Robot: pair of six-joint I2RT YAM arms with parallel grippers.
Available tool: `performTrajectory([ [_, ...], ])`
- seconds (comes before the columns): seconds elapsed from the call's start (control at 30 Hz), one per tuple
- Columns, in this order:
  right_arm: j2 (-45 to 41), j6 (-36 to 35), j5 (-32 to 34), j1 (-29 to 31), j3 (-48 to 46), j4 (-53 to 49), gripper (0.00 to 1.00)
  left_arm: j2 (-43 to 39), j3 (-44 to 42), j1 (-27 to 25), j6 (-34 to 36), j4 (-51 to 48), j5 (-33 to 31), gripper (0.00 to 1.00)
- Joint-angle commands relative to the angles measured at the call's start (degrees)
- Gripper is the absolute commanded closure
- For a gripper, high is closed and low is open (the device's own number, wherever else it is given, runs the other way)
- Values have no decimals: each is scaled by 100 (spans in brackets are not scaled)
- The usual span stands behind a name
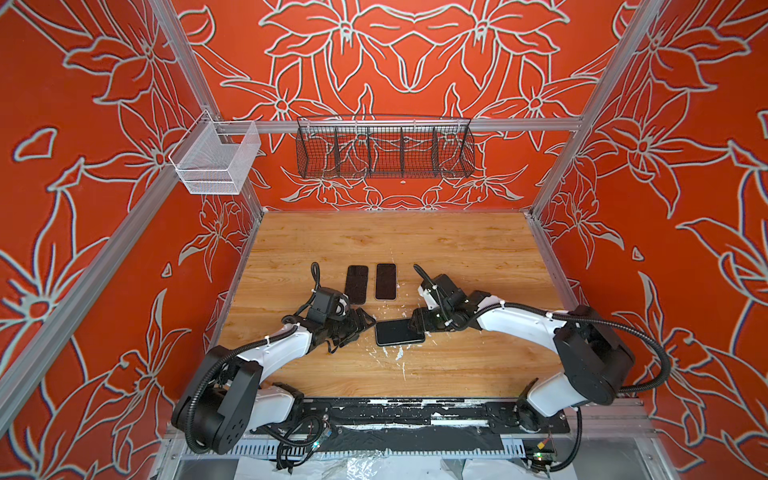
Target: Put the phone into the phone case
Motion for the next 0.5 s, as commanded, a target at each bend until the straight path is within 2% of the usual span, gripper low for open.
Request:
performTrajectory([
  [0.0, -129, -95, 262, 16, -22, -161, 34, 54, 156, -89, 42, -110, -61, 22],
  [0.17, -145, -112, 316, 16, -97, -193, 34, 118, 233, -331, 11, -121, -171, 23],
  [0.33, -144, -95, 281, 15, -213, -64, 34, 488, 497, -701, 115, -360, -482, 30],
  [0.47, -111, -103, 200, 15, -222, 35, 35, 839, 721, -767, 131, -653, -703, 38],
])
